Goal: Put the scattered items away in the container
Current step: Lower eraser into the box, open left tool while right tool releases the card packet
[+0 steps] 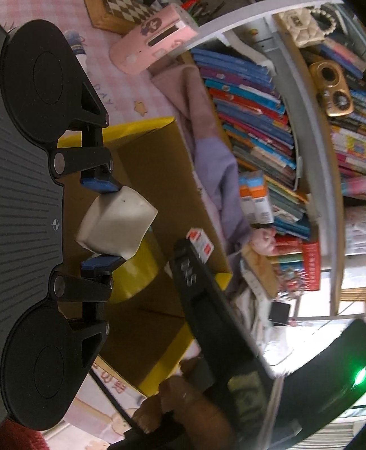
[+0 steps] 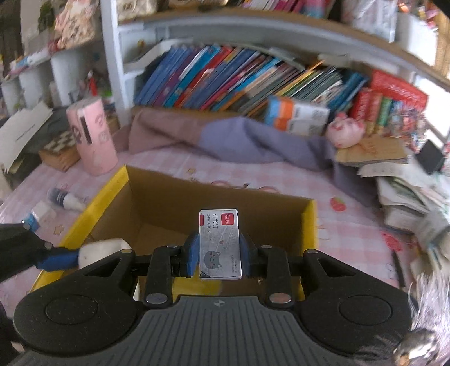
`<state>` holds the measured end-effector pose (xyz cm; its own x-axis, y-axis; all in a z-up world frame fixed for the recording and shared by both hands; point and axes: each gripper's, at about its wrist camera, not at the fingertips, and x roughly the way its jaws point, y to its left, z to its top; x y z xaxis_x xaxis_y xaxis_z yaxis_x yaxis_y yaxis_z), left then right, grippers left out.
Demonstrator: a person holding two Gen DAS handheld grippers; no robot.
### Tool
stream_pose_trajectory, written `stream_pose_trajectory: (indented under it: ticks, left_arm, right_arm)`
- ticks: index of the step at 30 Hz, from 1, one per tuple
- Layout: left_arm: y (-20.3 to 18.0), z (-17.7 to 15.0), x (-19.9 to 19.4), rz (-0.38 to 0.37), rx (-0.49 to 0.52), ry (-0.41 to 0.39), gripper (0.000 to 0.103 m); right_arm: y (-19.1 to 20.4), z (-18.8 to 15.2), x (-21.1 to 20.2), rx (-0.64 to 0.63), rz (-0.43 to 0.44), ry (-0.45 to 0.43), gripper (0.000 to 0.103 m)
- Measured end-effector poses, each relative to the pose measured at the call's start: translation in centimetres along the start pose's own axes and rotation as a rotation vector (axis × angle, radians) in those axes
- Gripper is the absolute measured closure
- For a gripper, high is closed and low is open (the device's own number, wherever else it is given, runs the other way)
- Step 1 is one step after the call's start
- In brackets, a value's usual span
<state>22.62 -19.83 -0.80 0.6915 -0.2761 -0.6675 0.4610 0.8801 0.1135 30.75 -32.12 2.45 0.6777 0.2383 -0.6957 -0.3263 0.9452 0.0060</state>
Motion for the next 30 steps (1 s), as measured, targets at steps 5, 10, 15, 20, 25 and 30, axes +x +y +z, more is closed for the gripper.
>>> stream_pose_trajectory:
  ticks: [5, 10, 15, 20, 25, 30]
  left_arm:
    - [-0.4, -0.1, 0.8, 0.0, 0.006, 0.033, 0.06]
    - [-0.2, -0.3, 1.3, 0.001, -0.018, 0.057, 0.059]
    - [0.0, -0.3, 1.4, 0.002, -0.032, 0.065, 0.058]
    - [0.2, -0.3, 1.5, 0.008, -0.045, 0.067, 0.056]
    - [0.1, -0.3, 1.3, 0.029, -0.045, 0.061, 0.051]
    - [-0.1, -0.3, 0.2, 0.046, -0.033, 0.022, 0.03]
  right_arm:
    - [0.5, 0.4, 2.4, -0.028, 0.038, 0.055, 0.075]
    - [0.8, 0.2, 4.2, -0.039, 0.055, 0.118, 0.075]
    - [0.9, 0.0, 5.0, -0.039, 0.07, 0.139, 0.075]
    - [1.0, 0.0, 5.3, -0.036, 0.08, 0.142, 0.075]
    - [0.9, -0.1, 5.4, -0.032, 0.075, 0.146, 0.074]
    - [0.8, -0.2, 4.8, -0.019, 0.073, 0.123, 0.065]
